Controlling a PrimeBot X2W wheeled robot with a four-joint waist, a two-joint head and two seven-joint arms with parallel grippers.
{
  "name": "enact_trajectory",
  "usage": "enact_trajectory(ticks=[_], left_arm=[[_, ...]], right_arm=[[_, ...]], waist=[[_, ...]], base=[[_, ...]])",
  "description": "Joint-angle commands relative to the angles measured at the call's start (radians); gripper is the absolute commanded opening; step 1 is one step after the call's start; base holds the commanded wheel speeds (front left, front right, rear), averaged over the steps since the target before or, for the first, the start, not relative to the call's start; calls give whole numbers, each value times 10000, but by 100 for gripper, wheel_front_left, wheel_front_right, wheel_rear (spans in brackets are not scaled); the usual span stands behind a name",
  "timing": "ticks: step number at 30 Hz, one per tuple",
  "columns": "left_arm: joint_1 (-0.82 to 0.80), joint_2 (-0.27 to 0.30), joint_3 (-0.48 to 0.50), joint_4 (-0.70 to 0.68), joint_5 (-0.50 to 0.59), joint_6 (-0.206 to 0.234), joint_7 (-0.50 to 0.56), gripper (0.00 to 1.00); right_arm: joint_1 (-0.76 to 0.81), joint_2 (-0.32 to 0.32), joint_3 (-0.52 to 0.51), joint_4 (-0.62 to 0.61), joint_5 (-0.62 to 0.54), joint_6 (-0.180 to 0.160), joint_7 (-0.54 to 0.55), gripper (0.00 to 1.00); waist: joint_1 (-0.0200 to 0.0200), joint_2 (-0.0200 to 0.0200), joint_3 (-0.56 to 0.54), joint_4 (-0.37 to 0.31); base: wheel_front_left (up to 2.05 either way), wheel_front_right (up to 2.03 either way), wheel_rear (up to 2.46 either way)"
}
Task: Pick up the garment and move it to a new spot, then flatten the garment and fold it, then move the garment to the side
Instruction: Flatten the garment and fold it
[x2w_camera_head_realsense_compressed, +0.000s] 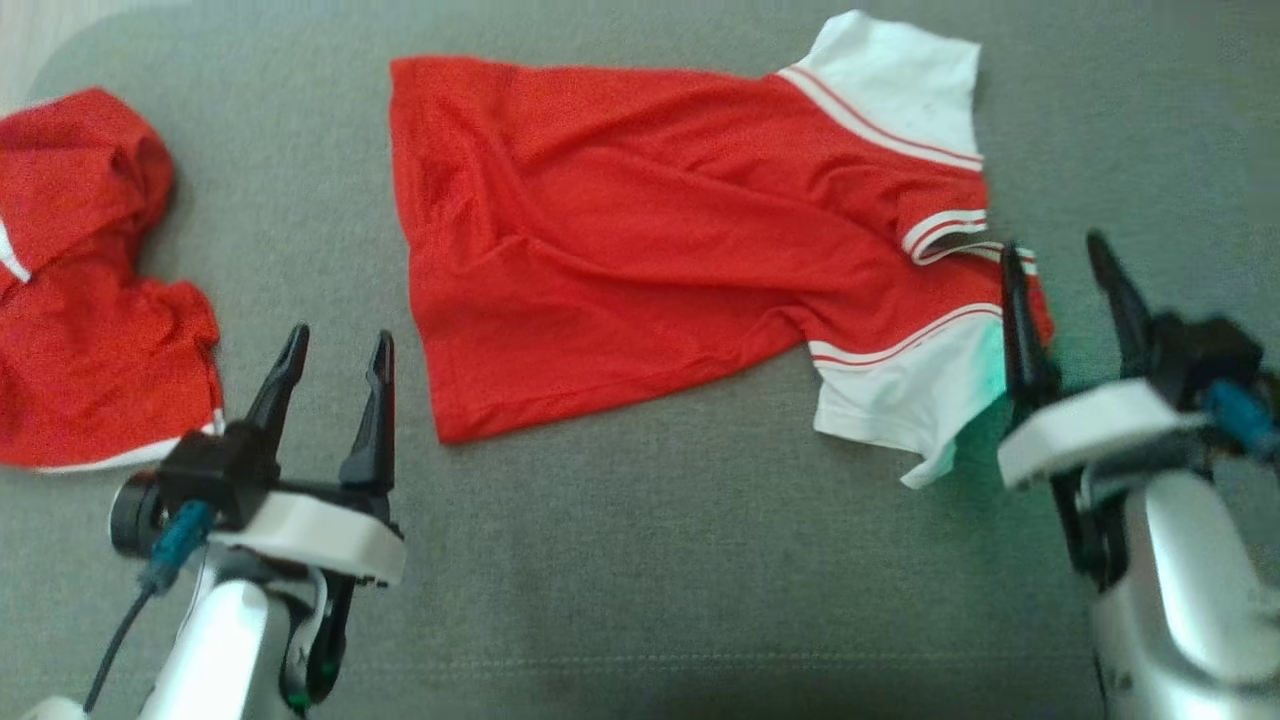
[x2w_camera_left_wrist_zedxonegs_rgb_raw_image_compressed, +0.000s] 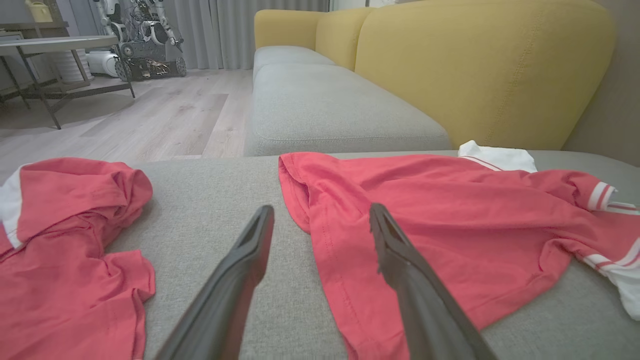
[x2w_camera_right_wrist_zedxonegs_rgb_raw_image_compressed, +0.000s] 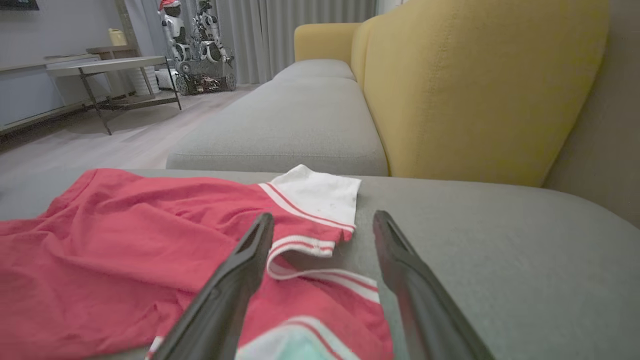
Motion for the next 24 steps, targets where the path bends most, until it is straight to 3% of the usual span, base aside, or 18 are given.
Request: enact_trajectory(ticks=[1,8,24], left_arm=[[-69,287,389,-392,21,97,-18,100],[524,400,369,-682,-28,264,223,100],[840,578,304,-1046,-81,445,509,100]], right_arm=[[404,138,193,-831,44,-7,245,100],[2218,351,365,-2577,36,-7,1161,100],[3160,440,347,-4000,47,-7,1774,100]], waist=[[0,0,-338,-151],[0,0,-853,-212],[0,0,-1097,-211]], base=[[0,0,0],[0,0,0],[0,0,0]])
